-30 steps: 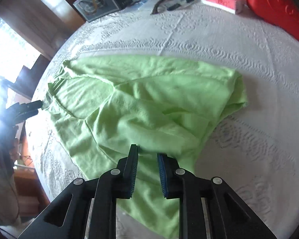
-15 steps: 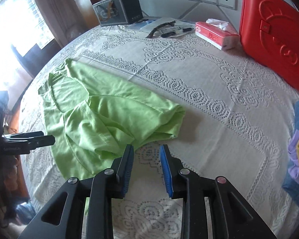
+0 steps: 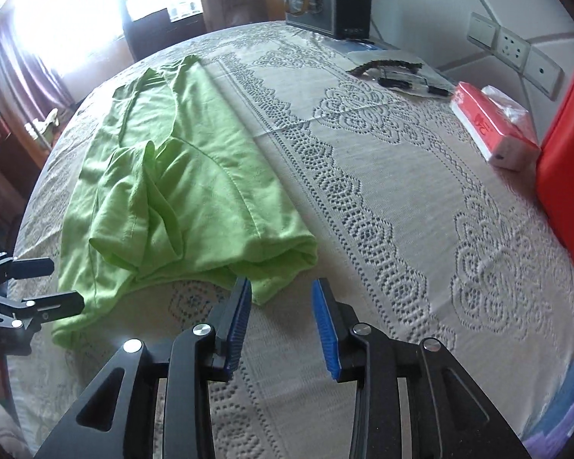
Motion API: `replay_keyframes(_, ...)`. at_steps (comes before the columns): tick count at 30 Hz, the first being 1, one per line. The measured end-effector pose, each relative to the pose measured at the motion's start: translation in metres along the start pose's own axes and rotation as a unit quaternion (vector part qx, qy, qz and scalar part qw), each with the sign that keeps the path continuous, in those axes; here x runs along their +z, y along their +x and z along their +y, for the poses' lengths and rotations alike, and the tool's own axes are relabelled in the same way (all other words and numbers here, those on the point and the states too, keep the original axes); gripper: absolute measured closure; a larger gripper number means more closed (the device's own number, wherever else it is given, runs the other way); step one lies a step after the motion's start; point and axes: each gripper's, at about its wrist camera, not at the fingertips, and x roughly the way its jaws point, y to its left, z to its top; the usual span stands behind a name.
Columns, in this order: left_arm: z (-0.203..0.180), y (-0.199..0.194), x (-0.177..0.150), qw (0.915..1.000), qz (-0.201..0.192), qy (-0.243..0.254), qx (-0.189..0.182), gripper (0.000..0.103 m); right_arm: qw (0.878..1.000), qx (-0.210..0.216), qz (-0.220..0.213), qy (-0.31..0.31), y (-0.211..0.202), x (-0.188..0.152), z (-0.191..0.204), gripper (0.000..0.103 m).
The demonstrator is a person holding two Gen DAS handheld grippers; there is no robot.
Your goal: Fold clothes
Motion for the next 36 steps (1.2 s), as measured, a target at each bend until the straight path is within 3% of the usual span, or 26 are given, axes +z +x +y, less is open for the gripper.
replay_keyframes(4, -0.023, 0.009, -0.014, 0.9984, -0.028, 0.015, 0.046, 0.012, 0.999, 0.009, -0.006, -0.043, 0.011, 0.000, -0.003, 0.064)
replay_keyframes(8, -0.025, 0.012, -0.014, 0.9980, -0.040, -0.007, 0.049, 0.004, 0.996, 0.015, -0.021, -0.080, 0.019, 0.006, -0.003, 0.060)
replay_keyframes(13, -0.024, 0.010, -0.013, 0.9981, -0.036, 0.000, 0.049, 0.006, 0.994, 0.027, -0.048, -0.097, 0.027, 0.006, -0.008, 0.050)
replay_keyframes(16, -0.022, 0.007, -0.012, 0.9983, -0.034, 0.006, 0.048, 0.021, 0.992, 0.032, -0.060, -0.103, 0.029, 0.005, -0.010, 0.050)
replay_keyframes(17, -0.020, 0.005, -0.011, 0.9983, -0.033, 0.008, 0.047, 0.031, 0.992, 0.033, -0.060, -0.103, 0.029, 0.006, -0.010, 0.050)
replay_keyframes(18, -0.018, 0.003, -0.010, 0.9983, -0.033, 0.009, 0.047, 0.042, 0.992, 0.036, -0.059, -0.105, 0.029, 0.006, -0.008, 0.058)
replay_keyframes(19, -0.016, 0.001, -0.009, 0.9983, -0.033, 0.011, 0.046, 0.048, 0.992, 0.041, -0.059, -0.108, 0.028, 0.007, -0.005, 0.075)
replay_keyframes(21, -0.008, -0.001, -0.006, 0.9986, -0.026, 0.010, 0.044, 0.073, 0.992, 0.045, -0.051, -0.110, 0.028, 0.009, 0.005, 0.092)
replay_keyframes(23, 0.000, -0.005, -0.005, 0.9992, -0.020, 0.005, 0.035, 0.084, 0.992, 0.036, -0.045, -0.111, 0.028, 0.010, 0.014, 0.093)
replay_keyframes(29, 0.012, -0.054, -0.009, 0.9977, -0.051, 0.039, 0.023, 0.089, 0.994, 0.075, -0.057, -0.053, -0.016, -0.002, 0.019, 0.093)
replay_keyframes(36, 0.028, -0.114, -0.044, 0.9947, -0.046, 0.092, 0.002, 0.089, 0.991, 0.115, -0.073, -0.018, -0.098, -0.042, 0.043, 0.093)
